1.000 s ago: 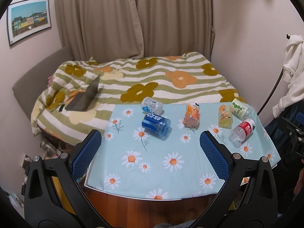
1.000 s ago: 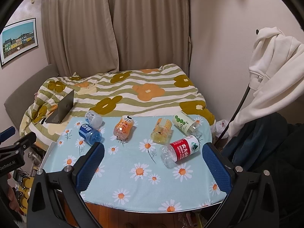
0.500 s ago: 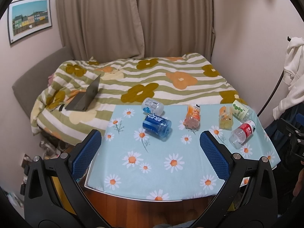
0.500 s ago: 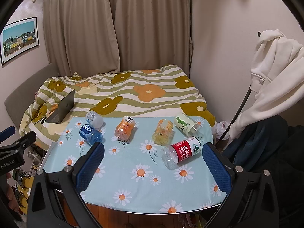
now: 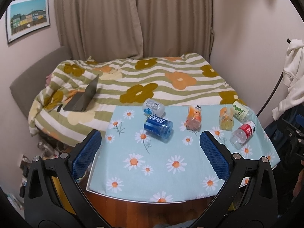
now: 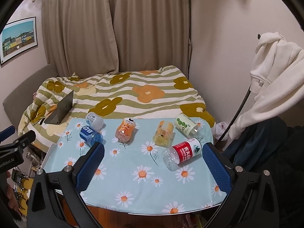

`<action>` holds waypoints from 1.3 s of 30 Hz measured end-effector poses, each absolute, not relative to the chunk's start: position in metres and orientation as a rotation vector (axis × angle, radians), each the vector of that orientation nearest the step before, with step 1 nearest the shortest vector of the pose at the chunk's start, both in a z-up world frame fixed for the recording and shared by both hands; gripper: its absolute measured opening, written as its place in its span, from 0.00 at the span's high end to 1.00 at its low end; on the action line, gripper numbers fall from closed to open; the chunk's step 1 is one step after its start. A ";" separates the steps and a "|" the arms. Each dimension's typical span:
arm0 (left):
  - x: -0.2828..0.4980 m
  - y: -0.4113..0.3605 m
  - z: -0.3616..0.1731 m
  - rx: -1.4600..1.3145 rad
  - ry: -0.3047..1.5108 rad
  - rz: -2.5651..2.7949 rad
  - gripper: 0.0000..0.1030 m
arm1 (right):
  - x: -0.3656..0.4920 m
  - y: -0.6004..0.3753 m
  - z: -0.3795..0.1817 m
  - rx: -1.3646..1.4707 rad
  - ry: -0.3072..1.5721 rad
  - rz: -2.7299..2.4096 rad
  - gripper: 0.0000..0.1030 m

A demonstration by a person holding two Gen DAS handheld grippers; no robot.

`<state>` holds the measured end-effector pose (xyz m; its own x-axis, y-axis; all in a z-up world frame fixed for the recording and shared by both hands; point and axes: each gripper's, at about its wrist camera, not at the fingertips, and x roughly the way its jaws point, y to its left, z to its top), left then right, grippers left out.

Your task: Flip cup upright

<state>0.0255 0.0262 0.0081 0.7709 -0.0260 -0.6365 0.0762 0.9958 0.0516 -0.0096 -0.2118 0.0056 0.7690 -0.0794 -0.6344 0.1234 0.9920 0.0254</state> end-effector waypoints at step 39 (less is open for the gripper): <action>0.228 -0.066 -0.123 0.366 1.054 -0.362 0.00 | 0.117 -0.341 -0.164 0.803 1.108 -0.497 0.07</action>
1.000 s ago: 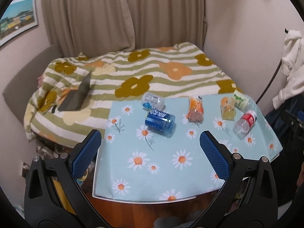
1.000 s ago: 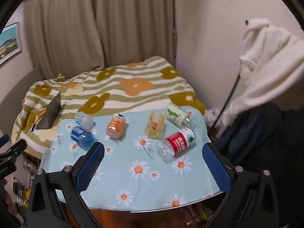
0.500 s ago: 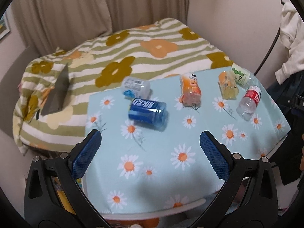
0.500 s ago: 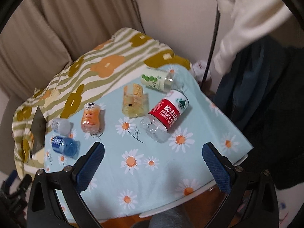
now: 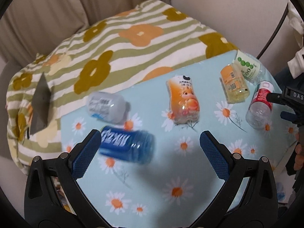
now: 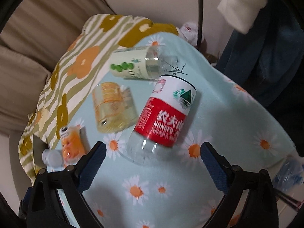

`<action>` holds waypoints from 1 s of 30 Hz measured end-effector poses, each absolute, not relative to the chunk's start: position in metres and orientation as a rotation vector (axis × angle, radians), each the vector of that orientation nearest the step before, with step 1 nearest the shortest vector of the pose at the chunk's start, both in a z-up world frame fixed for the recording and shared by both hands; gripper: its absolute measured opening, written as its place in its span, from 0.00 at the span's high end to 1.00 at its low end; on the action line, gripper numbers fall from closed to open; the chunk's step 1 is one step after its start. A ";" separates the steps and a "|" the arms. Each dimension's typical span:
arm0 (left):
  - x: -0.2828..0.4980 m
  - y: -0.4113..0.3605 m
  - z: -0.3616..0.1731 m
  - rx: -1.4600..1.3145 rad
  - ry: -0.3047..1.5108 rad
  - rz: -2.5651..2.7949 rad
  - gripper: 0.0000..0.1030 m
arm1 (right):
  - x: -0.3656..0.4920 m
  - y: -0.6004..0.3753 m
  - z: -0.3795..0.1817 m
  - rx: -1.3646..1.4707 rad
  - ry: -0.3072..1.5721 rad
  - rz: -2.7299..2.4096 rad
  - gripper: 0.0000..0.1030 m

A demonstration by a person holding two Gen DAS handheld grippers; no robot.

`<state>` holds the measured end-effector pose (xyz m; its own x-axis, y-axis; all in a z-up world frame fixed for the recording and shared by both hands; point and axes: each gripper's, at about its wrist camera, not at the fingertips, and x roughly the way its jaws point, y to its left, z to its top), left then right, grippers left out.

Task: Flip cup upright
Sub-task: 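Reach the right gripper to the lying red-labelled water bottle and grasp it, then lift the red-labelled bottle with the right gripper and rotate it upright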

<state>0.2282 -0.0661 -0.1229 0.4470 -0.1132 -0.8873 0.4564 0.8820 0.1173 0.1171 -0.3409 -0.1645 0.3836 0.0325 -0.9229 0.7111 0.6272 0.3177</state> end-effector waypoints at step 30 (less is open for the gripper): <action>0.274 -0.115 -0.157 0.403 1.142 -0.427 0.00 | 0.139 -0.364 -0.206 0.967 1.171 -0.522 0.42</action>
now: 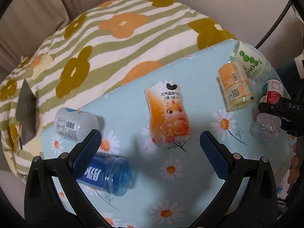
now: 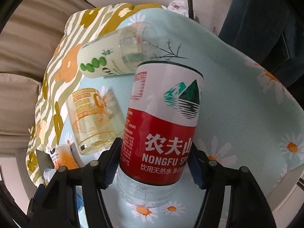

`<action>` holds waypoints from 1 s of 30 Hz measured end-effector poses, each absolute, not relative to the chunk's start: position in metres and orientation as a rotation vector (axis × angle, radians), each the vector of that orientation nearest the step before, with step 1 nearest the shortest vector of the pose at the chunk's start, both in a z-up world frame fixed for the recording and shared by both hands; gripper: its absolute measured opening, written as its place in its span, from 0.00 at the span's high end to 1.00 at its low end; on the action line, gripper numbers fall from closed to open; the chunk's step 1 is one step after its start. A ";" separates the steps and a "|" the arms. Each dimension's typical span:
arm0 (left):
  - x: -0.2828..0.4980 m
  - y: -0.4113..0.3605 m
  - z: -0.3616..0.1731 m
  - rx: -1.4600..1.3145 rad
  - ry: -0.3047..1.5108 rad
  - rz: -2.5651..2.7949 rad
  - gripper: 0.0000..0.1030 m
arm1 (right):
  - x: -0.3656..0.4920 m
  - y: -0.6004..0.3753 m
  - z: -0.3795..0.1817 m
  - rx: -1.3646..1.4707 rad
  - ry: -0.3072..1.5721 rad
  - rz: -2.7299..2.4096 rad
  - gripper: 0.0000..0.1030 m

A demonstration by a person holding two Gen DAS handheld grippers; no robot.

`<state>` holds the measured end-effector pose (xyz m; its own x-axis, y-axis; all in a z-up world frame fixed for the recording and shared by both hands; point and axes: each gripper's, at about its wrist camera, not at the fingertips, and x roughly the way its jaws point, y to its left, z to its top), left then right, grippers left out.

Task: Flip cup upright
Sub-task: 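Lift the red-labelled bottle with the right gripper and rotate it upright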

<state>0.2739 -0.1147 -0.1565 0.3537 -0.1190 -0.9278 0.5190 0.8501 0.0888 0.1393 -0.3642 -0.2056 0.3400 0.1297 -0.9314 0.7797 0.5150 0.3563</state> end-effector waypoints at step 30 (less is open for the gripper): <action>0.116 0.044 -0.148 0.116 1.145 -0.103 0.00 | 0.115 -0.177 -0.190 0.285 1.394 0.104 0.42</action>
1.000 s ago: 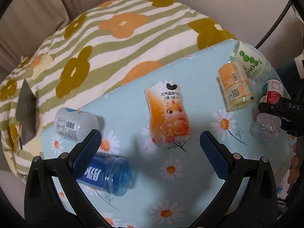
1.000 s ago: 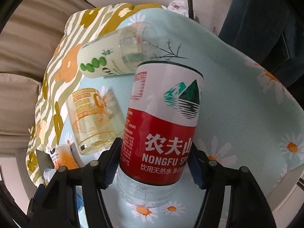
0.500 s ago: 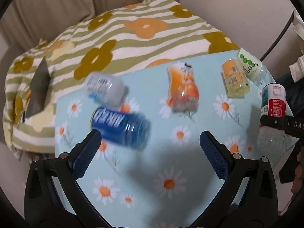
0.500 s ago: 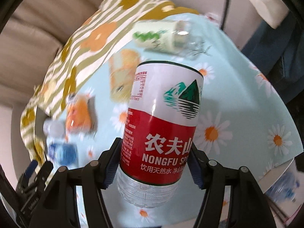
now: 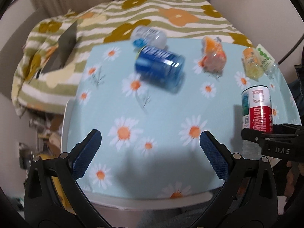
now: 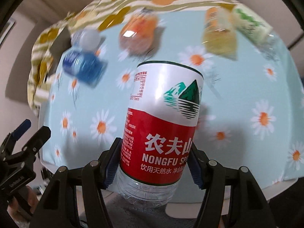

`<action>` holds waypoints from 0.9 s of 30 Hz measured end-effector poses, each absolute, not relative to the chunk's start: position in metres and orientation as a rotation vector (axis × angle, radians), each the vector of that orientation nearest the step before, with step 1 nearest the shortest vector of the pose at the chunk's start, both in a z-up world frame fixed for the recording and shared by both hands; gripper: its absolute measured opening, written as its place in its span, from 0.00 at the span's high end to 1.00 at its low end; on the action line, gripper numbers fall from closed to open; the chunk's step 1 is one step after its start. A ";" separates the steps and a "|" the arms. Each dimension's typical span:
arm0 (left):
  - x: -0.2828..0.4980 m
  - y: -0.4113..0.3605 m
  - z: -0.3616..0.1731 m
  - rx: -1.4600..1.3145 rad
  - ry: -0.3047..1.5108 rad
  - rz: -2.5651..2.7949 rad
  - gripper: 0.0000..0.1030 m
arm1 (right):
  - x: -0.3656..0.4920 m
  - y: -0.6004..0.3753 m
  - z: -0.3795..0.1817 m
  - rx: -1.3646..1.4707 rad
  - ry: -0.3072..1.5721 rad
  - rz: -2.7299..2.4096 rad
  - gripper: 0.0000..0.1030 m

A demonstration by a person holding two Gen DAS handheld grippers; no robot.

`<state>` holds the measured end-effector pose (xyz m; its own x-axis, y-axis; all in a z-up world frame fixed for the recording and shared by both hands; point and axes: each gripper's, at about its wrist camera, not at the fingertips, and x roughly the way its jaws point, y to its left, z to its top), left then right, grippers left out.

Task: Flip cup upright
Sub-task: 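Lift the red-labelled bottle with the right gripper and rotate it upright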

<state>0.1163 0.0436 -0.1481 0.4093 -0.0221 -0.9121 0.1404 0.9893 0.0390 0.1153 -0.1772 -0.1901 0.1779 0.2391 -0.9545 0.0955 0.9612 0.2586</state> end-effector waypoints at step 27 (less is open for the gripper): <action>0.102 0.081 -0.157 0.067 1.153 -0.029 0.00 | 0.120 -0.130 -0.220 0.243 1.441 0.159 0.16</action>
